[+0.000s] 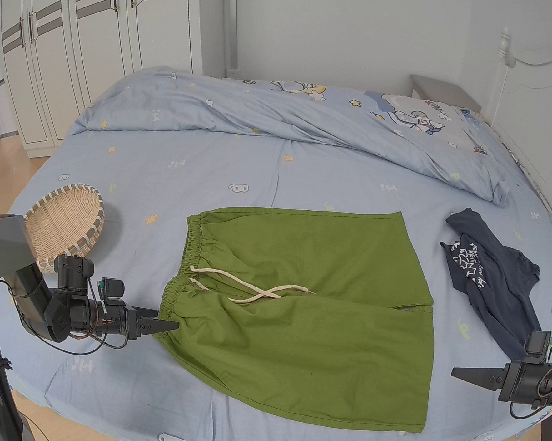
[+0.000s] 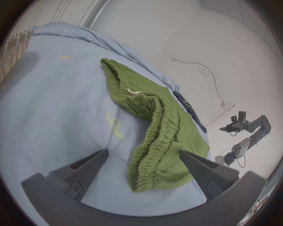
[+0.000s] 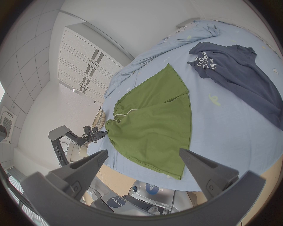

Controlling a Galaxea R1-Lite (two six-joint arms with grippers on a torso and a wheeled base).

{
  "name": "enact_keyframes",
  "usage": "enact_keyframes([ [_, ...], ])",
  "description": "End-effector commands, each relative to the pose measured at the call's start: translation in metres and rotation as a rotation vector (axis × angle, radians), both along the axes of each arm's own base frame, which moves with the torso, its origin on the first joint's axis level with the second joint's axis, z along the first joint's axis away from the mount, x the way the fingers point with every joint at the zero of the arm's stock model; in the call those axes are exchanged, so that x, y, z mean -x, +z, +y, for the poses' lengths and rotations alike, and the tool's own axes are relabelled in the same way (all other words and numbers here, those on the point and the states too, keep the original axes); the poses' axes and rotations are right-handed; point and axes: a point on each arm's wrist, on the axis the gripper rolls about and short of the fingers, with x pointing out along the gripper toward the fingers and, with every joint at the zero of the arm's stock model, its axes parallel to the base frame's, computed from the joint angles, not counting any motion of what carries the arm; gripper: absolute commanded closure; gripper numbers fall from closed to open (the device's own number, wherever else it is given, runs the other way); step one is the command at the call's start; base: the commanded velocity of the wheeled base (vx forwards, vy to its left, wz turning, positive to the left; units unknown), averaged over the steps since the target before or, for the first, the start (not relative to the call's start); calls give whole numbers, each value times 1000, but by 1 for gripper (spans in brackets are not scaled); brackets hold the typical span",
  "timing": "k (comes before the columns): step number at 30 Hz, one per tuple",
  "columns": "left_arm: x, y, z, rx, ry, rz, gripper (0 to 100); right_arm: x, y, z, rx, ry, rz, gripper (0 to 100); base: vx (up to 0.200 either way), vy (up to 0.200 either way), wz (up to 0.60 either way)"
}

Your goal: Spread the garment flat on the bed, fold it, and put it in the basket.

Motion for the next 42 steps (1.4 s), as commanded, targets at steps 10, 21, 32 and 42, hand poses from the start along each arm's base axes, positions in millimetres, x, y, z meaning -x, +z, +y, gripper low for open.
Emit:
enact_keyframes([
  [10,26,-2,-4,90,-88,65,0,1,-3,0,1,-2,12,0,0,0,0],
  [21,12,1,-5,84,-93,28,0,2,-2,0,0,-2,6,0,0,0,0],
  [32,20,-2,-2,83,-79,48,100,2,-4,-1,1,-7,14,0,0,0,0],
  [42,29,-2,0,85,-71,67,100,2,-5,-1,1,-8,17,0,0,0,0],
])
